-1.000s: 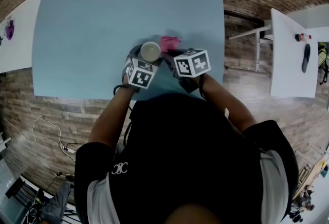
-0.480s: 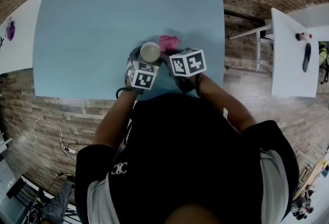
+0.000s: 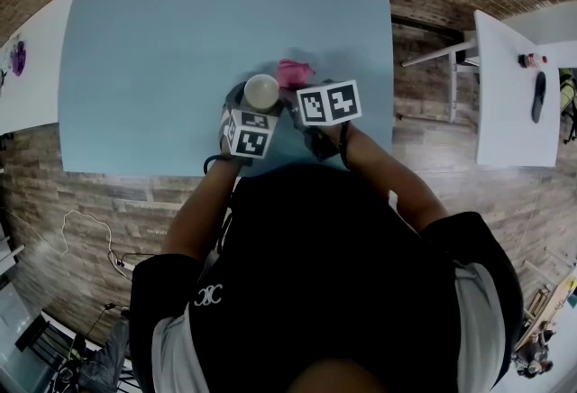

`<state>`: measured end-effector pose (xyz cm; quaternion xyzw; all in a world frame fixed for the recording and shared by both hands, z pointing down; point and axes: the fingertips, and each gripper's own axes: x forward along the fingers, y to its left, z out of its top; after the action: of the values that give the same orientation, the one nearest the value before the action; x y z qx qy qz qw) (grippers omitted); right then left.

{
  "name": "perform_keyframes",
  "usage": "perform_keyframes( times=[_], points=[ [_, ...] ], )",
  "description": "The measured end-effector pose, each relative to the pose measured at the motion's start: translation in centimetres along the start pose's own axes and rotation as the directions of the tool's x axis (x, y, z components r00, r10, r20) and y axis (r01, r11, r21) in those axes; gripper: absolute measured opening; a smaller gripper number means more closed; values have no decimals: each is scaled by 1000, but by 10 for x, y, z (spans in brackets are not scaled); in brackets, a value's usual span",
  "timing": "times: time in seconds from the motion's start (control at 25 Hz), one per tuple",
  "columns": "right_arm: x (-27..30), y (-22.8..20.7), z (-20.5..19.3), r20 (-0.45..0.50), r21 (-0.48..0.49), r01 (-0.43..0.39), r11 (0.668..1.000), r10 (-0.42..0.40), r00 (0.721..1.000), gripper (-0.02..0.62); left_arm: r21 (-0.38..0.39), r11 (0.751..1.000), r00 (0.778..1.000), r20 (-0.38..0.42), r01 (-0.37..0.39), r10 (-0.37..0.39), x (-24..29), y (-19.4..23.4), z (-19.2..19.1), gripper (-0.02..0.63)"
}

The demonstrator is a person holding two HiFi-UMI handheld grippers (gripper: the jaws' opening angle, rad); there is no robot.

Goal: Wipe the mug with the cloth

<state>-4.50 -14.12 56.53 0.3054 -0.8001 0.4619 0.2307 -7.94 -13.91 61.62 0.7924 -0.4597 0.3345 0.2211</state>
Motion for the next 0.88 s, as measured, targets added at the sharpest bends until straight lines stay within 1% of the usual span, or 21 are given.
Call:
perform_keyframes(
  times=[0.12,0.28,0.4,0.52,0.64,0.72,0.88],
  points=[
    [-3,-5,5,24,52,-22,998,20,999,38,-6,1000,1000,10,-5,5,1,-1,1,434],
    [-8,-24,9,44,68,21,997,-24,999,38,-34,999,1000,17,-18,18,0,-2,0,434],
    [-7,-41,-2,14,97,53,994,-54,998,38,-36,999,999,16,-27,27,-1,0,1,434],
    [0,-50,-16,-10,157,36,987,-35,999,38,-38,999,1000,7,-20,21,-1,0,0,434],
    [9,-50,-30,-33,203,-22,979,30,999,38,-42,999,1000,12,-19,20,-1,0,1,434],
    [16,-48,-39,-42,192,-60,980,70,997,38,-45,999,1000,14,-21,22,-1,-1,1,434],
    [26,-49,-44,-56,105,-70,992,77,995,38,-42,999,1000,2,-16,16,-1,-1,2,434]
  ],
)
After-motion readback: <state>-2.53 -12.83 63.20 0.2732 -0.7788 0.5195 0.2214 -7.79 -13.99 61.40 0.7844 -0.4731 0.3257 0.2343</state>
